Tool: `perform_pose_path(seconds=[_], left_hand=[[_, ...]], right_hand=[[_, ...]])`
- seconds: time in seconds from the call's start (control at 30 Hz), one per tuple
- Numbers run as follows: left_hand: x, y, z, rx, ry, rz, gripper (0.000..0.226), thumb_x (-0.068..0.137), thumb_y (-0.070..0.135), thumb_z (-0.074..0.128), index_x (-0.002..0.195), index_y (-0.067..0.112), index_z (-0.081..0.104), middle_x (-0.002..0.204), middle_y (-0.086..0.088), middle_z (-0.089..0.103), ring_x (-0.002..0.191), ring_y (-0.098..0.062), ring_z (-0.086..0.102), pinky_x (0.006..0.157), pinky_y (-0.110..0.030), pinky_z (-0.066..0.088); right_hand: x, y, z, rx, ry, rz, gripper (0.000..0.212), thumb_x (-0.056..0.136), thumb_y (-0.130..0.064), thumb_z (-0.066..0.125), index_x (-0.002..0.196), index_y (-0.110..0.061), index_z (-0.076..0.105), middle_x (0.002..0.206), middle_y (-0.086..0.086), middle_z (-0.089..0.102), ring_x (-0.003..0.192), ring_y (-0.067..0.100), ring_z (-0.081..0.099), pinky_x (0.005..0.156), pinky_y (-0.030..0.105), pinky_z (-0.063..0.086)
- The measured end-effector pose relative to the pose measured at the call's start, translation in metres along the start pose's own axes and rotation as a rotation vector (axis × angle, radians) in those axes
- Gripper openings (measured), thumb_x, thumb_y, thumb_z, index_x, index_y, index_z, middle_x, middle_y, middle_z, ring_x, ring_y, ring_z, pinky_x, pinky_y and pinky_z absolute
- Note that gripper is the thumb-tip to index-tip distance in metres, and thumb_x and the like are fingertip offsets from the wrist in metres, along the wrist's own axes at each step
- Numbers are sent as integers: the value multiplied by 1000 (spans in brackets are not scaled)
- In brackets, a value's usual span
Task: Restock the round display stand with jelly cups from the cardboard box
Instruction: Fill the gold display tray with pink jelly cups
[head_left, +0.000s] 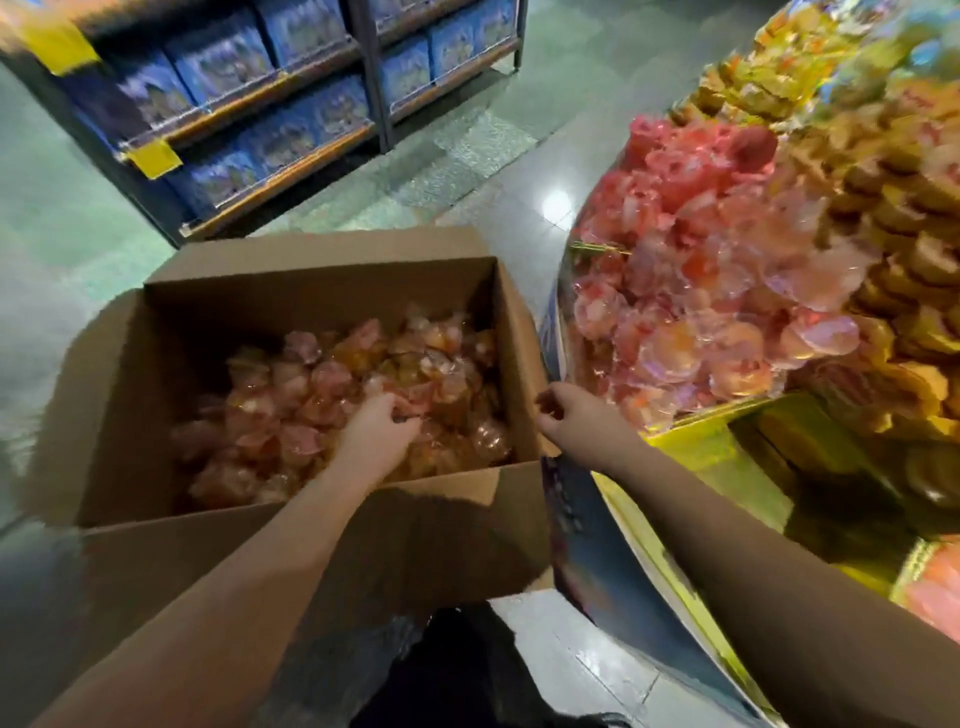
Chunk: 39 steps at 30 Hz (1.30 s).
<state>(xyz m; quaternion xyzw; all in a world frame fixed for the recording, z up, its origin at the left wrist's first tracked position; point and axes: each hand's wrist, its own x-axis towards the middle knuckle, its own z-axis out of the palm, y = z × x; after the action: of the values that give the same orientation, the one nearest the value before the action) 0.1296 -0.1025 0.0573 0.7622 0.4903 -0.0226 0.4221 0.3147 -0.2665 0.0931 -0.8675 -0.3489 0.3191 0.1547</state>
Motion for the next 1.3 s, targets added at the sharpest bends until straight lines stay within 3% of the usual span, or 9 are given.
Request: perform_pose_path(seconds=[0.17,0.43,0.67,0.8,0.97,1.07,1.13,1.2,1.3], left_hand=[[55,-66,-25,-57,-9,-175,15,98,35,58,111,29,56,92,12,57,82,-5,59,70,-27,54],[135,-104,-19,-103,-77,-343,39,98,25,58,135,19,50,93,6,59,78,-10,59,61,-25,49],[199,-108,3,-85,-116,-394,74,93,43,62,151,13,28,153,-14,30,132,-35,44,102,-42,42],[231,-105,13,-39,-161,-409,75,96,46,53,156,14,20,158,-17,25,139,-38,37,109,-43,37],[265,-103,21,86,-285,-454,74,99,55,44,156,14,22,159,-15,29,144,-37,30,117,-43,28],[275,-103,23,154,-286,-463,65,95,57,48,144,14,43,146,-13,47,131,-35,47,108,-42,38],[280,-103,25,169,-314,-452,38,96,50,52,102,14,62,120,-9,64,105,-29,60,99,-39,47],[282,-99,26,197,-333,-428,33,97,43,53,78,17,56,98,-7,68,84,-24,62,93,-37,51],[283,-93,21,244,-313,-398,29,95,38,59,78,15,56,79,-4,61,69,-19,57,78,-33,50]], right_hand=[[76,-41,41,51,-141,138,30,98,-37,56,125,-24,56,100,-7,56,80,6,54,63,23,44],[171,-45,97,486,-161,643,37,96,-40,54,124,-15,55,110,7,63,98,24,61,96,43,50],[220,-50,126,936,-183,909,42,96,-53,55,114,-16,56,96,7,59,86,23,58,69,34,51],[246,-45,145,1063,-221,1050,54,84,-64,65,106,-14,61,104,11,62,94,28,63,82,36,59],[269,-46,167,1114,-242,1081,74,78,-69,68,131,-19,54,123,14,57,100,34,64,54,36,61],[278,-41,179,1140,-228,1045,65,83,-61,68,131,-19,55,121,13,59,99,32,64,54,36,60],[283,-36,183,1163,-224,1039,55,87,-54,67,127,-18,56,116,14,60,99,32,64,58,36,60],[284,-32,184,1167,-240,1026,48,89,-51,65,123,-17,57,112,13,61,99,30,64,62,35,60],[278,-28,177,1115,-302,1024,42,92,-49,62,115,-15,59,109,10,67,90,23,66,54,27,55]])
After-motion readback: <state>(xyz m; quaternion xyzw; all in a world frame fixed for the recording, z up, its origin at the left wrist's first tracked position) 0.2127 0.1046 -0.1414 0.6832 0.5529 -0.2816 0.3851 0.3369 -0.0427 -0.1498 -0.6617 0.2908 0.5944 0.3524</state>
